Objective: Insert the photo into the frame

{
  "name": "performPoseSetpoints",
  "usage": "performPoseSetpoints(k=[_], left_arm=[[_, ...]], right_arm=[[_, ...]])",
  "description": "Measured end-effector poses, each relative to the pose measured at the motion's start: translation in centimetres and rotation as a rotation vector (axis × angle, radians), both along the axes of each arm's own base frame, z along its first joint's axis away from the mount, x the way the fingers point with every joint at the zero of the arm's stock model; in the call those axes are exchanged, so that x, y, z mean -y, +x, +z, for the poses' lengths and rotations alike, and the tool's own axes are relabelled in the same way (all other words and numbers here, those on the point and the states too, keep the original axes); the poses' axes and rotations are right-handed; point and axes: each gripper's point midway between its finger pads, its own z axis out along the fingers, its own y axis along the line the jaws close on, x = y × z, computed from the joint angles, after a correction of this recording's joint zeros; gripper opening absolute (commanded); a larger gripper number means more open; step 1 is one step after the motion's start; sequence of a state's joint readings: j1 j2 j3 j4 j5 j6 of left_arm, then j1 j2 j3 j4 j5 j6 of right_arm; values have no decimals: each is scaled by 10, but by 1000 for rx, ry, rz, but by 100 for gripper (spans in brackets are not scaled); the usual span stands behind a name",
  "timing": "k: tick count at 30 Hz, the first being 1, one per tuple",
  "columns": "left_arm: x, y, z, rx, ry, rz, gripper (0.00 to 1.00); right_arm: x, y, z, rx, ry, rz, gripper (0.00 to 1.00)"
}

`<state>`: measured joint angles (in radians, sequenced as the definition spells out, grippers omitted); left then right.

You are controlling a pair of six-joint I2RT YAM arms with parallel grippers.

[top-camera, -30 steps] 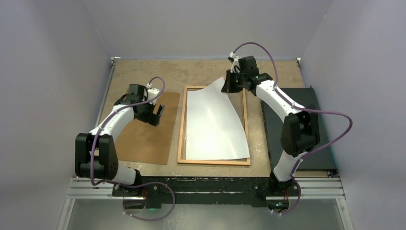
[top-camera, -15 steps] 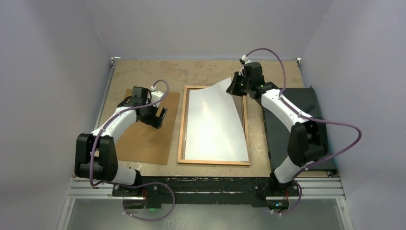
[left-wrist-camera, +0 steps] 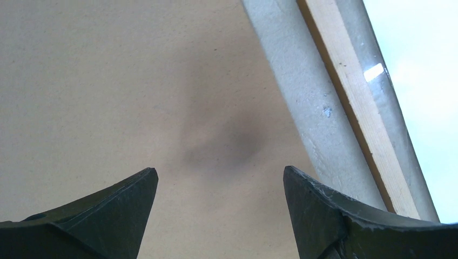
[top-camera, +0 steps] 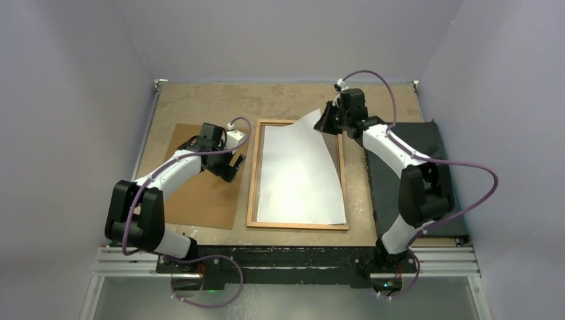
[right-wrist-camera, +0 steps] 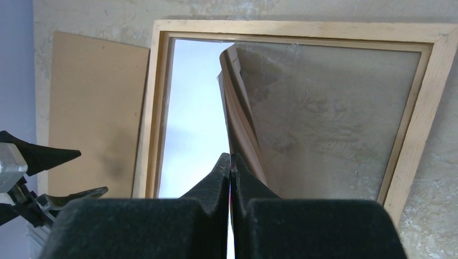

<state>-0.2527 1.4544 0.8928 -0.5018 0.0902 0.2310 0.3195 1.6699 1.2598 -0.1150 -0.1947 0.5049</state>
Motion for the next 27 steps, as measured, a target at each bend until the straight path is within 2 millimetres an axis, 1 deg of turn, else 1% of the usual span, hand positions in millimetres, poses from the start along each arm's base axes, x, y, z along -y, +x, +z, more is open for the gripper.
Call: performPoseSetpoints(k=[3, 8, 10, 12, 19, 21, 24, 25, 27], left_arm=[[7, 0, -4, 4, 20, -24, 84], [18, -2, -11, 8, 50, -62, 82], [21, -4, -15, 7, 62, -81, 82], [22, -6, -18, 4, 80, -97, 81], [29, -8, -25, 6, 114, -133, 78], [30, -8, -26, 12, 123, -145, 77], [33, -9, -27, 20, 131, -162, 76], [34, -10, -28, 22, 133, -166, 75], [35, -11, -29, 21, 138, -174, 75]], right_arm=[[-1, -1, -5, -2, 8, 1, 0], [2, -5, -19, -20, 24, -23, 0], [3, -6, -21, -16, 31, -34, 0], [4, -6, -19, -4, 43, -41, 0], [5, -9, 2, 56, 121, -84, 0], [7, -9, 1, 60, 138, -113, 0], [10, -11, -7, 48, 159, -152, 0], [11, -12, -10, 43, 162, -162, 3], [10, -13, -12, 36, 169, -167, 30]])
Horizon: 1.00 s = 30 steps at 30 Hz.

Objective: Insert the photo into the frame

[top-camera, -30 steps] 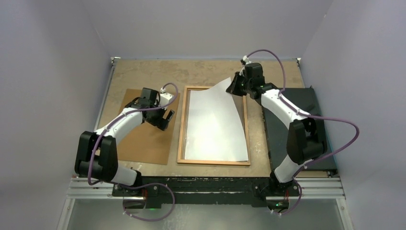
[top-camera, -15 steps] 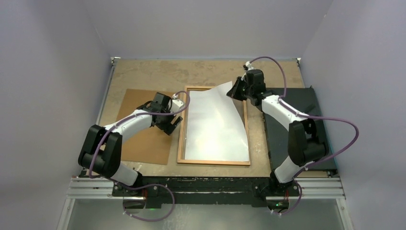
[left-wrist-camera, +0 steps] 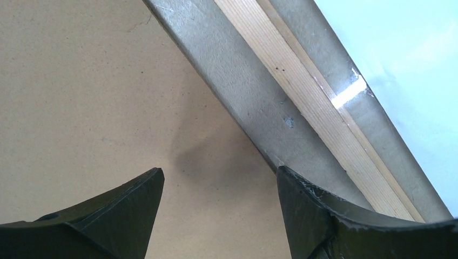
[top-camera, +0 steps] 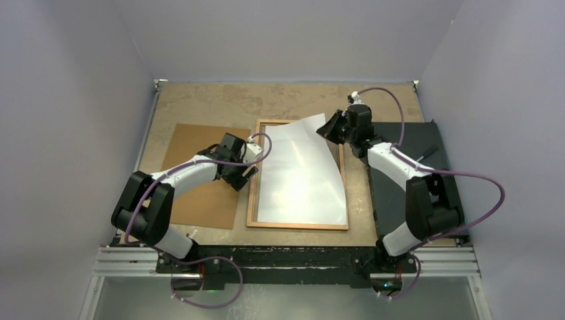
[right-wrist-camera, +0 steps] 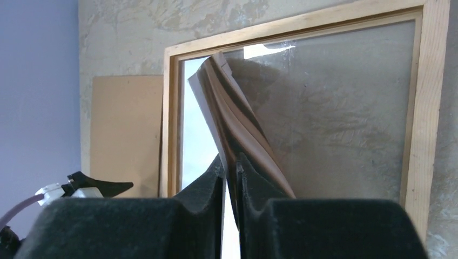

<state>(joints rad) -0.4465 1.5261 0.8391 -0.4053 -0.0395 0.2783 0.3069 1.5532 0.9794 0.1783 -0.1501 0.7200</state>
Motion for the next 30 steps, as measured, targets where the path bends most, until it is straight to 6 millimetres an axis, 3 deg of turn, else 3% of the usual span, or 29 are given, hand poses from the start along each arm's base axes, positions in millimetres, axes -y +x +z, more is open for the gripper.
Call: performPoseSetpoints(k=[6, 9, 23, 30], left_arm=[[0, 0, 0, 0, 4, -2, 74], [0, 0, 0, 0, 4, -2, 73], [-1, 0, 0, 2, 9, 0, 70], [-1, 0, -1, 0, 10, 0, 66]], right_arm=[[-9, -6, -3, -19, 6, 81, 65], [-10, -10, -8, -30, -6, 121, 72], [19, -28, -36, -88, -121, 166, 75], [38, -36, -52, -135, -136, 144, 52]])
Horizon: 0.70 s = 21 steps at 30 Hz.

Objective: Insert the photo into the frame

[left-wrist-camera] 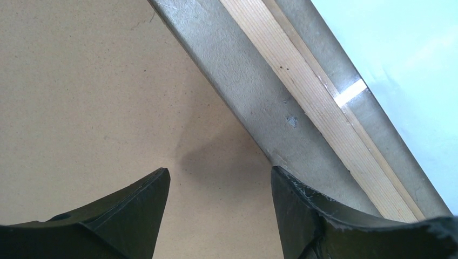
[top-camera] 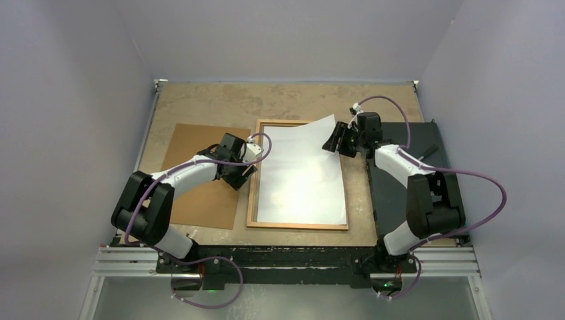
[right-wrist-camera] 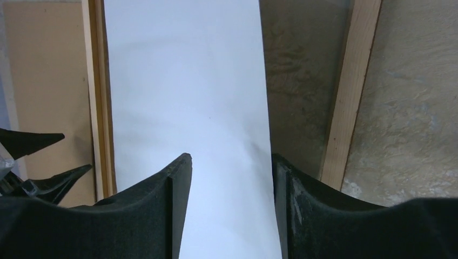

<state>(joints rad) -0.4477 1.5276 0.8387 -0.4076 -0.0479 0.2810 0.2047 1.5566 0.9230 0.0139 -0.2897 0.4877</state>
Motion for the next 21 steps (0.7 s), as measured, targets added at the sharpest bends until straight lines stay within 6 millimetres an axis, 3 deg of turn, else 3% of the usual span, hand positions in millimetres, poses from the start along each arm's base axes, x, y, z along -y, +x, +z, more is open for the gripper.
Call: performPoseSetpoints(k=[4, 7, 10, 15, 18, 21], left_arm=[[0, 0, 0, 0, 0, 0, 64], [0, 0, 0, 0, -2, -1, 63], [1, 0, 0, -2, -4, -2, 62], [2, -1, 0, -4, -10, -5, 60], [3, -1, 0, -6, -14, -8, 59], [4, -1, 0, -7, -17, -10, 56]], right_arm=[[-1, -2, 1, -5, 9, 13, 48], [-3, -5, 6, 2, 20, 23, 56], [-6, -12, 18, 29, 44, 48, 56], [-11, -26, 32, 58, 83, 79, 36], [-12, -33, 24, 35, 95, 85, 14], [-11, -41, 14, -4, 100, 75, 6]])
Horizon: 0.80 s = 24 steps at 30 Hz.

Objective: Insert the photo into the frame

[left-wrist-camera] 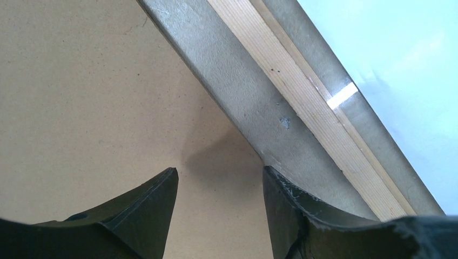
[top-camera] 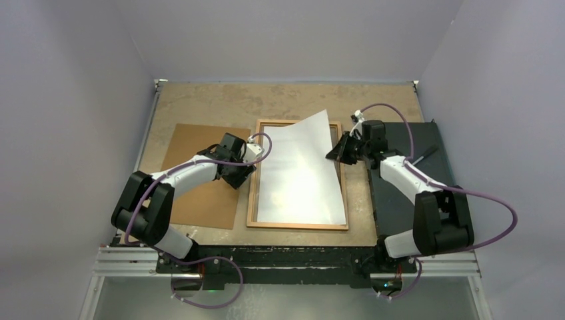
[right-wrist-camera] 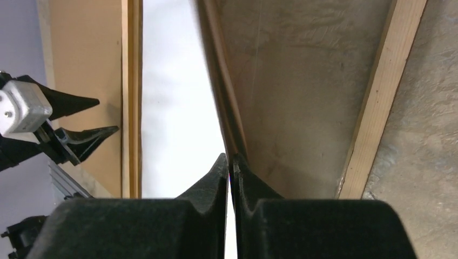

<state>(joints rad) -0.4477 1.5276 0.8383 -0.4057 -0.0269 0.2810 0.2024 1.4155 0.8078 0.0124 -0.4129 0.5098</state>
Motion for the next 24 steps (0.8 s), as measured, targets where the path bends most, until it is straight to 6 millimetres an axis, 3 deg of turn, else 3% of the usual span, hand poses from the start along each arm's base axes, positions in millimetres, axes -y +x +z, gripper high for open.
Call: performPoseSetpoints(k=[5, 13, 24], left_arm=[[1, 1, 0, 2, -6, -2, 51], [7, 5, 2, 20, -32, -10, 48], [14, 2, -2, 12, -70, -31, 41]], right_arm=[[0, 0, 6, 2, 14, -15, 3], [-9, 9, 45, 56, 88, -22, 0], [-25, 11, 69, 22, 252, -47, 0]])
